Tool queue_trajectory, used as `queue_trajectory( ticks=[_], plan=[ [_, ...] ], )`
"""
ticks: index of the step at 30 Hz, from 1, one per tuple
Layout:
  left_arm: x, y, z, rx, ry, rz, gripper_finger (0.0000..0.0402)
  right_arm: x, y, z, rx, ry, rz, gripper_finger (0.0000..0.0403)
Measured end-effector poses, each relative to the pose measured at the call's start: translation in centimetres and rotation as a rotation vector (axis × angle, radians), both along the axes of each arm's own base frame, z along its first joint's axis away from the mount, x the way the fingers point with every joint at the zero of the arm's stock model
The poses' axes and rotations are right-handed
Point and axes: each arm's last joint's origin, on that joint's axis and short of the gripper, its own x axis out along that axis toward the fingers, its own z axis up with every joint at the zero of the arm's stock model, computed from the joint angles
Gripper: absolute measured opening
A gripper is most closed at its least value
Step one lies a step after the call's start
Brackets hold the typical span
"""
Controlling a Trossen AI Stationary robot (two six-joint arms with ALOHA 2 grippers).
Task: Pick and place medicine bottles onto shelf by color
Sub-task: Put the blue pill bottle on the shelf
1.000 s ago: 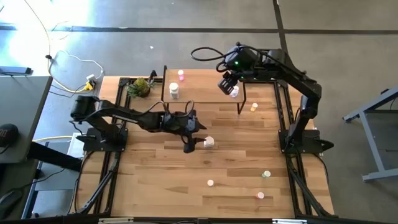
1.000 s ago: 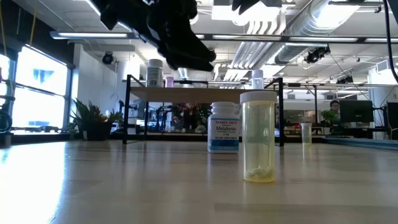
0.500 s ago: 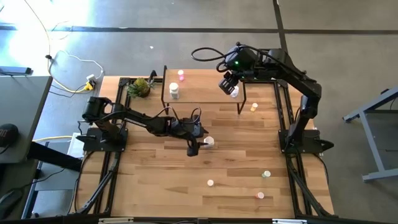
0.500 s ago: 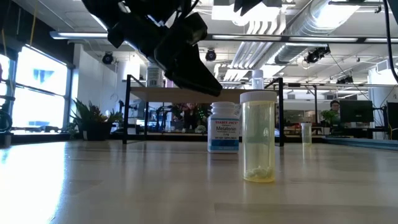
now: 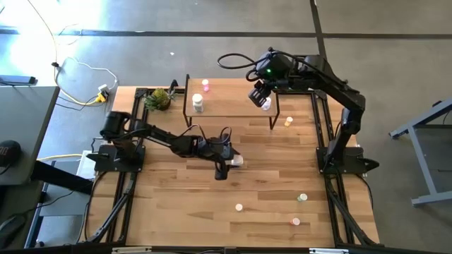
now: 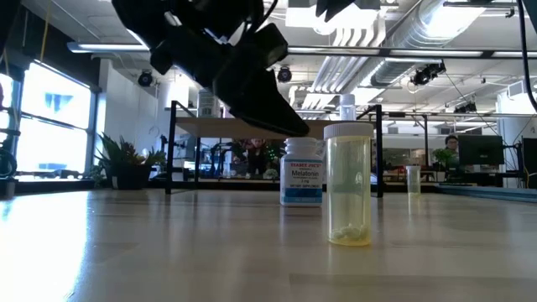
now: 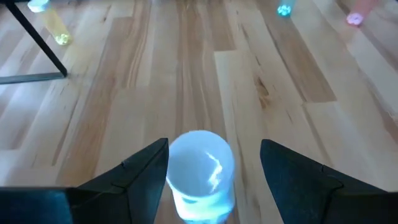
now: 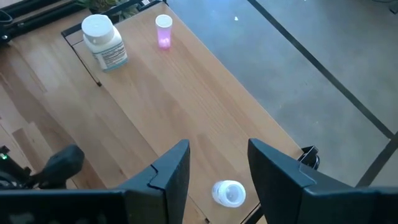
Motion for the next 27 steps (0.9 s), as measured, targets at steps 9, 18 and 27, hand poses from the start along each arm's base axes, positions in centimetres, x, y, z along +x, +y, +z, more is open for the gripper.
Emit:
queue_trajectory(
  ticks=[9, 18, 27],
  plan=[
    [1.0, 0.1, -1.1, -0.001, 0.036, 0.017, 0.0243, 0.0, 0.0, 0.0, 0.007, 0.000, -0.009, 0.0154],
    [0.9, 0.2, -1.3, 0.004, 0.056, 0.026, 0.0232, -0.2, 0.0, -0.1, 0.015, 0.013, -0.014, 0.0154],
    [0.8, 0.1, -1.4, 0.000, 0.070, 0.022, 0.0163, -0.2, 0.0, -0.1, 0.011, 0.018, -0.008, 0.0154]
  ],
)
